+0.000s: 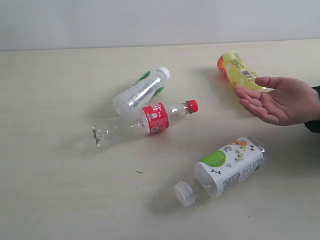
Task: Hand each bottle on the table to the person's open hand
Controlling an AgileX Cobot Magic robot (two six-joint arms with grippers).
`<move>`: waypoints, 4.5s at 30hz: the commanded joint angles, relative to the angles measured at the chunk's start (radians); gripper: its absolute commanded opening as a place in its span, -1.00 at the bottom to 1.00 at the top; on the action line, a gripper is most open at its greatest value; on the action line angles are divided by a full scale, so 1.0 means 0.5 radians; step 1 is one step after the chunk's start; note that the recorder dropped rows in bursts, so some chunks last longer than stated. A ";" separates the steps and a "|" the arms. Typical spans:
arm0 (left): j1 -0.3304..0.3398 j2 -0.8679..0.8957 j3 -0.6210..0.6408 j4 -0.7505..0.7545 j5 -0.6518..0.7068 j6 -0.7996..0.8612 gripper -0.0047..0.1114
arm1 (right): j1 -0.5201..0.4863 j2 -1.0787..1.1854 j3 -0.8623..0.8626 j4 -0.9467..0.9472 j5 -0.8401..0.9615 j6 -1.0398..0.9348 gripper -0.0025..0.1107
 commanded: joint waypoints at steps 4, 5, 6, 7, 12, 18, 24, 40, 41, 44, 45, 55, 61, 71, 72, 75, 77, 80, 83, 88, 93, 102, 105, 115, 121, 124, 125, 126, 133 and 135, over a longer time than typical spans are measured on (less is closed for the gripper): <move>-0.002 -0.013 -0.001 0.007 -0.026 0.000 -0.90 | -0.012 -0.009 0.008 -0.012 -0.026 0.001 -0.96; -0.002 -0.013 -0.001 0.007 -0.026 0.000 -0.90 | -0.012 -0.009 0.008 -0.012 -0.026 0.001 -0.96; -0.002 -0.013 -0.001 0.007 -0.026 0.000 -0.90 | -0.012 -0.009 0.008 -0.012 -0.026 0.001 -0.96; -0.002 -0.013 -0.001 0.007 -0.026 0.000 -0.90 | -0.012 -0.009 0.008 -0.012 -0.026 0.001 -0.96; -0.002 -0.013 -0.001 0.007 -0.026 0.000 -0.90 | -0.012 -0.009 0.008 -0.012 -0.026 0.001 -0.96; -0.002 -0.013 -0.001 0.007 -0.026 0.000 -0.90 | -0.012 -0.009 0.008 -0.012 -0.026 0.001 -0.96; -0.002 -0.013 -0.001 0.007 -0.026 0.000 -0.90 | -0.012 -0.009 0.008 -0.012 -0.026 0.001 -0.96; -0.001 -0.013 -0.001 -0.391 -0.616 -0.243 -0.90 | -0.012 -0.009 0.008 -0.012 -0.026 0.001 -0.96; -0.001 -0.013 -0.001 -0.519 -0.678 -0.342 -0.90 | -0.012 -0.009 0.008 -0.012 -0.026 0.001 -0.96; -0.001 -0.013 -0.001 -0.636 -0.813 -0.432 -0.90 | -0.012 -0.009 0.008 -0.012 -0.026 0.001 -0.96; -0.001 -0.013 -0.001 -0.657 -0.852 -0.457 -0.90 | -0.012 -0.009 0.008 -0.012 -0.026 0.001 -0.96; -0.001 -0.013 -0.001 -0.624 -1.087 -0.483 -0.90 | -0.012 -0.009 0.008 -0.012 -0.022 0.001 -0.96; -0.001 -0.013 -0.041 -0.609 -1.803 -1.018 -0.90 | -0.012 -0.009 0.008 -0.012 -0.022 0.001 -0.96; -0.001 0.766 -1.114 0.452 -1.040 -1.218 -0.90 | -0.012 -0.009 0.008 -0.012 -0.022 0.001 -0.96; -0.001 0.896 -1.223 0.572 -0.858 -1.279 -0.90 | -0.012 -0.009 0.008 -0.012 -0.022 0.001 -0.96; -0.001 1.267 -1.470 0.635 -0.398 -1.319 -0.90 | -0.012 -0.009 0.008 -0.012 -0.022 0.001 -0.96; -0.020 1.537 -1.585 0.616 -0.164 -1.265 -0.90 | -0.012 -0.009 0.008 -0.012 -0.022 0.001 -0.96; -0.138 1.913 -1.767 0.480 0.260 -0.976 -0.90 | -0.012 -0.009 0.008 -0.012 0.004 0.001 -0.96; -0.309 2.277 -1.974 0.191 0.603 -0.525 -0.90 | -0.012 -0.009 0.008 -0.012 0.008 0.001 -0.96; -0.685 2.821 -2.295 -0.043 0.830 0.176 -0.90 | -0.012 -0.009 0.008 -0.012 0.008 0.001 -0.96; -0.992 3.259 -2.667 0.000 1.034 0.495 -0.76 | -0.012 -0.009 0.008 -0.012 0.008 0.001 -0.96; -1.253 3.905 -3.235 0.023 1.557 0.962 0.38 | -0.012 -0.009 0.008 -0.012 0.008 0.001 -0.96; -1.256 4.053 -3.246 0.118 1.521 0.991 0.55 | -0.012 -0.009 0.008 -0.012 0.008 0.001 -0.96; -1.252 4.177 -3.246 0.288 1.439 1.033 0.55 | -0.012 -0.009 0.008 -0.012 0.008 0.001 -0.96; -1.252 4.210 -3.246 0.280 1.429 1.038 0.55 | -0.012 -0.009 0.008 -0.012 0.008 0.001 -0.96; -1.252 4.250 -3.246 0.280 1.416 1.042 0.55 | -0.012 -0.009 0.008 -0.012 0.008 0.001 -0.96; -1.252 4.267 -3.246 0.280 1.416 1.042 0.55 | -0.012 -0.009 0.008 -0.012 0.008 0.001 -0.96; -1.252 4.276 -3.246 0.280 1.411 1.042 0.55 | -0.012 -0.009 0.008 -0.012 0.008 0.001 -0.96; -1.252 4.303 -3.241 0.275 1.363 1.042 0.55 | -0.012 -0.009 0.008 -0.012 0.008 0.001 -0.96; -1.252 4.303 -3.241 0.275 1.358 1.042 0.55 | -0.012 -0.009 0.008 -0.012 0.008 0.001 -0.96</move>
